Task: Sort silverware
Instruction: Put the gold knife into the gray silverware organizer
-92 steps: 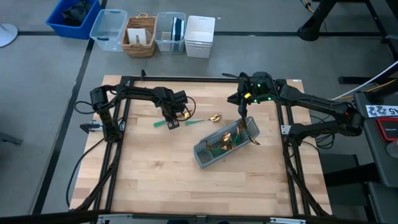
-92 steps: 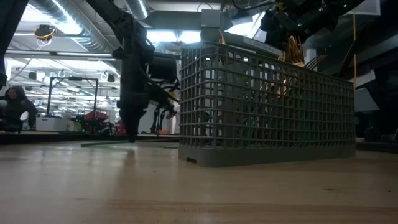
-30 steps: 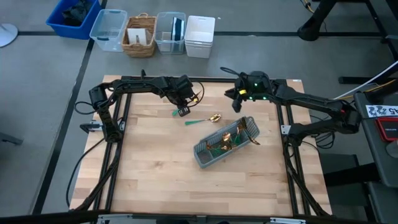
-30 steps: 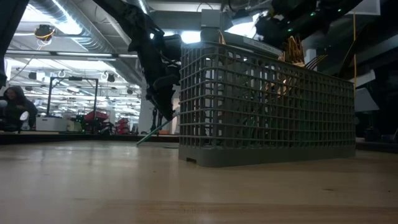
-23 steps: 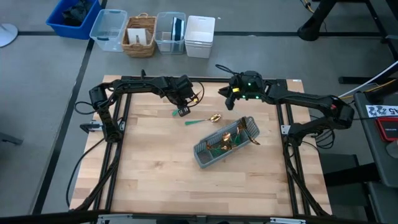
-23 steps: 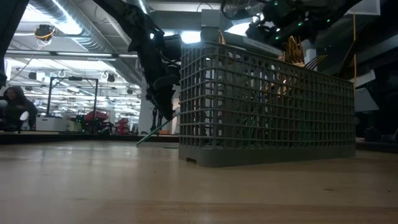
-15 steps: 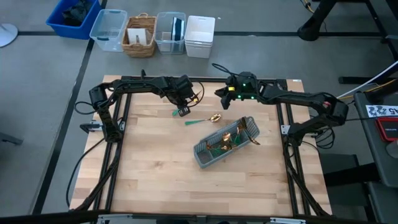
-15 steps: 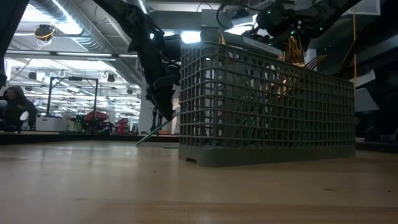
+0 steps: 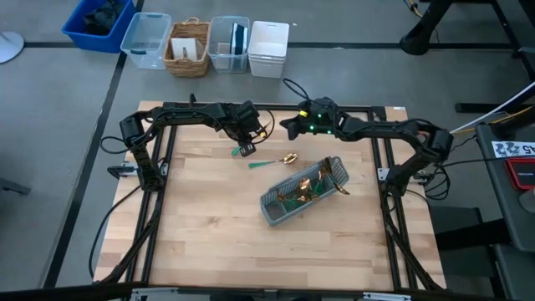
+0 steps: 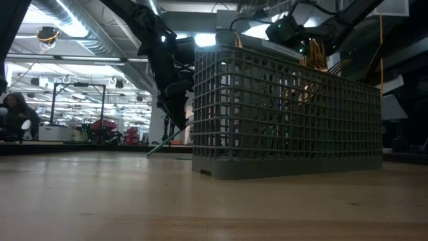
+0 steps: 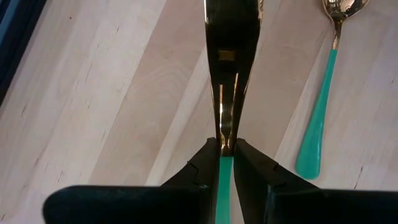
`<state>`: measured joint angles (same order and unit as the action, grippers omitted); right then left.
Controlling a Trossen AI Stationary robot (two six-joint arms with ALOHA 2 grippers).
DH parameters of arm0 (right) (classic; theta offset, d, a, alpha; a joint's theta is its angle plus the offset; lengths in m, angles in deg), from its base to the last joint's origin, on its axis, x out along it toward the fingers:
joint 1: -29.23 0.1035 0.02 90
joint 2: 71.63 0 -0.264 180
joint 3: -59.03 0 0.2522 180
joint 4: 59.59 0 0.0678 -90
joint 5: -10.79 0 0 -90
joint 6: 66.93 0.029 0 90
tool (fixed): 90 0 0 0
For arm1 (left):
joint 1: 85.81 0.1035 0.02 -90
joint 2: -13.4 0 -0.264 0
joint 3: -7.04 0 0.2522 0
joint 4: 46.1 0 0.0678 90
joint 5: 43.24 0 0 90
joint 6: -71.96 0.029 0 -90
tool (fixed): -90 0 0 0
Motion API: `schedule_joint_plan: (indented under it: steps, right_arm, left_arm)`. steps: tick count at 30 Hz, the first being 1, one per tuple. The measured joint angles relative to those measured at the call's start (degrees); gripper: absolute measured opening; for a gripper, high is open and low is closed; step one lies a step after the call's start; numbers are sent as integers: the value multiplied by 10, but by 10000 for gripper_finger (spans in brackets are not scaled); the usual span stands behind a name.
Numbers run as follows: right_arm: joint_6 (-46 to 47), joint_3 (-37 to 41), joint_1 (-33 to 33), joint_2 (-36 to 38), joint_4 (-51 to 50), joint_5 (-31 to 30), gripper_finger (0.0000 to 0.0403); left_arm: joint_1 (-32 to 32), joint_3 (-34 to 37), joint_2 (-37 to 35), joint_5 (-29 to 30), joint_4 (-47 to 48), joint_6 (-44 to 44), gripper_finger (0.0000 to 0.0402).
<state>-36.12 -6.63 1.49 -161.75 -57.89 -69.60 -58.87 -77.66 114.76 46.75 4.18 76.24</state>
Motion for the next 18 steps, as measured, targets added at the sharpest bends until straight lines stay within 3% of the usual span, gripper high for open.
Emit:
schedule_joint_plan:
  steps: [18]
  right_arm:
    - [24, -1, 1, -28, 46, -11, 63]
  left_arm:
    - [0, 0, 0, 0, 0, 0, 33]
